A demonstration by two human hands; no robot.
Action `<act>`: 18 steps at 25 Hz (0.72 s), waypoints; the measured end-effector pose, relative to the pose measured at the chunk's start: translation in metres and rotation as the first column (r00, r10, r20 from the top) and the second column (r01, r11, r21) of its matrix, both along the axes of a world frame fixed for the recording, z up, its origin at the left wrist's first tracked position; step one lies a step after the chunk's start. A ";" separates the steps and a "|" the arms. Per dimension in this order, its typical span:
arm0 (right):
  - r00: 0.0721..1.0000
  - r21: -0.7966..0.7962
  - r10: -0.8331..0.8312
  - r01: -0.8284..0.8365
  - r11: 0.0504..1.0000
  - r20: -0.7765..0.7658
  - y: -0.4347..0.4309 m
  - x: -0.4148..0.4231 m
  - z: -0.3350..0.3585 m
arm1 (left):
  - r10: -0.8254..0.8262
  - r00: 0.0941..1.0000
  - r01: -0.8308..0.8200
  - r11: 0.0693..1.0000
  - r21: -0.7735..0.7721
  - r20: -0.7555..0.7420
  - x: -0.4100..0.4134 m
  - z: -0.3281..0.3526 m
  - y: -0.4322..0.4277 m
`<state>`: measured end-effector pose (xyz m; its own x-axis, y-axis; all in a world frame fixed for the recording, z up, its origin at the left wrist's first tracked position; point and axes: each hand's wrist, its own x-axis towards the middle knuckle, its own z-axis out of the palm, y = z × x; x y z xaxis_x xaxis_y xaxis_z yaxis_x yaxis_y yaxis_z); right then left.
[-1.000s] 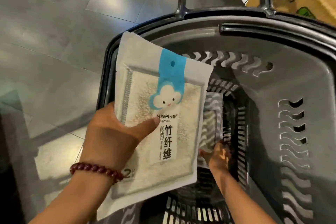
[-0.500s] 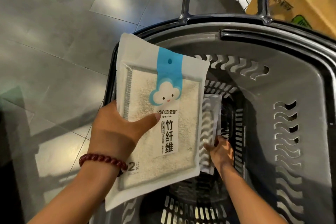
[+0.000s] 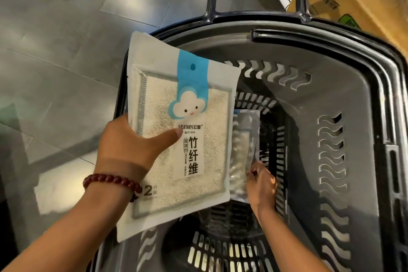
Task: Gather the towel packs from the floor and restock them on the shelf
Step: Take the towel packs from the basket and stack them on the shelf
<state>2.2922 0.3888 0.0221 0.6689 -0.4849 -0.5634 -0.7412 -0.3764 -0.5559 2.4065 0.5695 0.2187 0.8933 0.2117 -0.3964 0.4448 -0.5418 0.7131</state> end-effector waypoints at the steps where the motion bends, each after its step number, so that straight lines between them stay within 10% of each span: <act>1: 1.000 0.075 -0.013 0.012 0.997 0.006 0.000 -0.001 -0.001 | 0.007 1.000 -0.007 1.000 -0.007 0.005 0.000 0.001 -0.001; 8: 0.927 0.262 -0.375 0.363 0.894 -0.005 -0.006 0.010 0.054 | 0.081 0.994 -0.089 0.991 -0.105 -0.074 -0.007 0.023 0.007; 18: 0.921 0.237 -0.205 0.129 0.963 0.331 -0.032 0.012 0.279 | 0.269 0.958 -0.287 0.913 -0.291 -0.101 -0.015 0.172 0.033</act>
